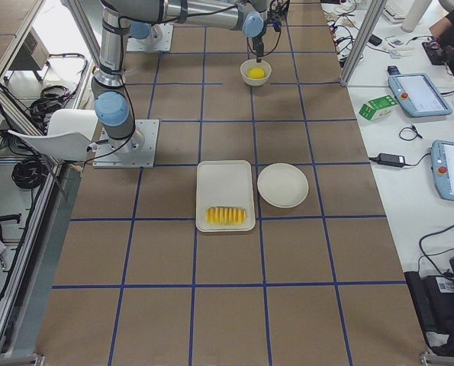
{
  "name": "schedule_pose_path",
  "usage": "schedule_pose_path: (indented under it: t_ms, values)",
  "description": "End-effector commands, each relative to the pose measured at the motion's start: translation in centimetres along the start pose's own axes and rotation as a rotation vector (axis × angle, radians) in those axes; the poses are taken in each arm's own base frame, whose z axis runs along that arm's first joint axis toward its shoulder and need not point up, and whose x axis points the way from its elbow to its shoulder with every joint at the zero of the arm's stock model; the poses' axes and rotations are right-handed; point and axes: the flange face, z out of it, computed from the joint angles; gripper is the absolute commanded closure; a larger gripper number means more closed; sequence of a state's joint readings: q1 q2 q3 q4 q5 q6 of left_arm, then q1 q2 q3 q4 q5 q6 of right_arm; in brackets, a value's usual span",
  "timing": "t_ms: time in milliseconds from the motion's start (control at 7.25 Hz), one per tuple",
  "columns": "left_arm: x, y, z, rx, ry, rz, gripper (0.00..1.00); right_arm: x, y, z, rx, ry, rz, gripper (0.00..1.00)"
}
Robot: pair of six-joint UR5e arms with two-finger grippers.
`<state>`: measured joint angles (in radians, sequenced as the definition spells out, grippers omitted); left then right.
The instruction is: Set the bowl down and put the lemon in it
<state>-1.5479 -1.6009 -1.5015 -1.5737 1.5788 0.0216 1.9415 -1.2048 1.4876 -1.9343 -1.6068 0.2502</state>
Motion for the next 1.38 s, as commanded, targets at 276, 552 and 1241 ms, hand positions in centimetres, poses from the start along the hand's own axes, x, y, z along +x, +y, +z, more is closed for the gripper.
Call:
schedule_pose_path:
  t_ms: [276,552,1241]
  values:
    - [0.0,0.0,0.0,-0.001,0.003,-0.003,0.00,15.4,4.1,-14.4,-0.007,0.009,0.105,0.00]
    - [0.1,-0.1,0.1,-0.002,0.006,-0.005,0.00,16.2,5.6,-15.3,-0.021,0.004,0.112,0.00]
    - [-0.1,-0.3,0.2,-0.003,0.003,-0.005,0.00,16.2,5.6,-14.8,-0.020,0.006,0.109,0.00]
